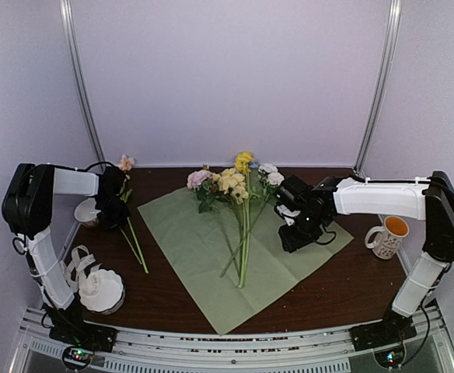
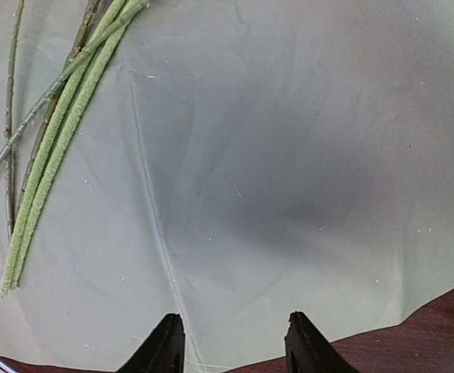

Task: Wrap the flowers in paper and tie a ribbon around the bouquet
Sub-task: Pick up the fake flower from the corner of the board.

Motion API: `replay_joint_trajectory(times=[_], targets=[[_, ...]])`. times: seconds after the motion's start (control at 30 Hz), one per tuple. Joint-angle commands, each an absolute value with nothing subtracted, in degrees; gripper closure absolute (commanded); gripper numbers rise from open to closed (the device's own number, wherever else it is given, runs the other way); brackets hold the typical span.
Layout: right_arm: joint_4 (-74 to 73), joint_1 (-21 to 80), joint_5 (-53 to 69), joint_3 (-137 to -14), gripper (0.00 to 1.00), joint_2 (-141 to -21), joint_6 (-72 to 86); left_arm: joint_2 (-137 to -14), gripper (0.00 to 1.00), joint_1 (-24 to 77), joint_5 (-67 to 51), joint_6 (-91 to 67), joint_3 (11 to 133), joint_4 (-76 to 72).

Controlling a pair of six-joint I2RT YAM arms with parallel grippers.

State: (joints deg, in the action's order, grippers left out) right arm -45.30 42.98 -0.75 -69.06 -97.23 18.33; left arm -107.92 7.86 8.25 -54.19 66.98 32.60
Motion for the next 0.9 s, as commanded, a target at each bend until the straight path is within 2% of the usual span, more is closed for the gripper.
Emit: replay_joint_trajectory(times=[0.0, 0.3, 0.5, 0.57, 0.67, 0.73, 0.83, 0.87], targets=[[-46.32, 42.6, -3.27, -68.88, 0.54, -94.8, 17.59, -110.07, 1.0, 7.65, 4.98, -54.86, 66.05, 32.06], [-46.36, 42.54, -2.16, -69.54, 0.54, -94.28, 18.62, -102.83, 1.0, 8.21, 11.96, -51.99, 70.25, 34.9], [-46.82, 42.54, -1.68, -70.84, 0.54, -92.92, 18.65, -93.36, 1.0, 14.36, 28.38, -45.87, 73.96, 33.93], [-46.79, 42.51, -1.38, -71.64, 0.54, -92.21, 18.69, -89.46, 1.0, 18.28, 34.22, -39.24, 74.94, 29.7], [-47.21, 42.35, -0.78, -73.55, 0.53, -91.28, 18.18, -82.07, 1.0, 25.26, 36.47, -21.92, 72.41, 13.32], [-45.77, 42.36, 1.57, -74.69, 0.54, -89.48, 16.69, -78.51, 1.0, 28.38, 30.46, -13.84, 70.8, 3.98], [-37.12, 42.36, 5.71, -75.18, 0.55, -84.35, 15.74, -76.42, 1.0, 28.78, 5.68, -12.76, 71.17, -1.58], [-32.93, 42.32, 7.88, -75.01, 0.56, -82.45, 15.63, -76.57, 1.0, 28.93, -7.05, -13.72, 71.34, -3.83]])
